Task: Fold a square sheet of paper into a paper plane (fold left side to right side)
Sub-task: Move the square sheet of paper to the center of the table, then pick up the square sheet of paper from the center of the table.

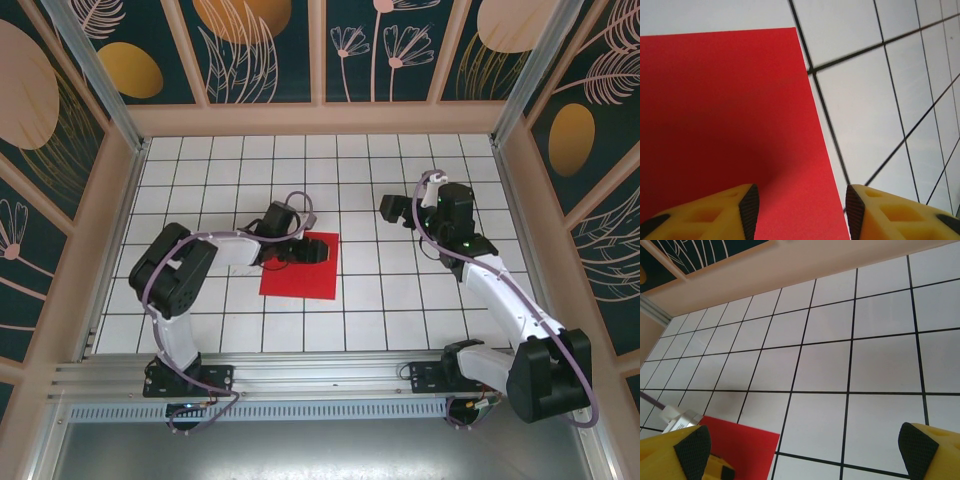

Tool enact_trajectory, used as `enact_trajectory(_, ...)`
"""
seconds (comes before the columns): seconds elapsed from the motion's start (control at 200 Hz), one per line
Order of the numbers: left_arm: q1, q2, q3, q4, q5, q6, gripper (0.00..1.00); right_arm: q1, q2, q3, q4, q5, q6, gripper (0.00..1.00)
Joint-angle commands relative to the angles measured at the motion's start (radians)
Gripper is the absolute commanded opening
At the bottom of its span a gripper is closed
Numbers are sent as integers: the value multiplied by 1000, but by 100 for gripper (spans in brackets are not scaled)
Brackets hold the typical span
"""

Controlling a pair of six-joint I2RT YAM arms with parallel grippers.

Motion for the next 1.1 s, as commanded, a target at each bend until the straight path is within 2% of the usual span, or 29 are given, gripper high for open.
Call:
enact_trajectory(0.0, -4, 89, 95, -13, -5, -5, 52, 7, 19, 44, -27, 23, -22, 99)
enact_trajectory(0.165, -3, 123, 179, -30, 6, 17, 52, 8, 51, 60, -61, 48, -6, 99)
enact_trajectory(0.32, 2, 8, 159, -14, 16, 16, 58, 26, 120, 101, -97, 74, 23, 99)
enact_trajectory(0.425, 27, -90, 107, -36, -14, 8, 60, 81, 185, 140, -115, 117, 45, 99)
enact_trajectory(0.626, 113, -226, -67, -80, -35, -16, 59, 195, 354, 219, -133, 165, 113, 99)
enact_trajectory(0.856, 127, -207, -141, -100, -62, -22, 55, 291, 593, 379, -208, 250, 147, 99)
enact_trajectory(1.096, 127, -180, -162, -93, -68, -31, 51, 349, 740, 477, -241, 265, 167, 99)
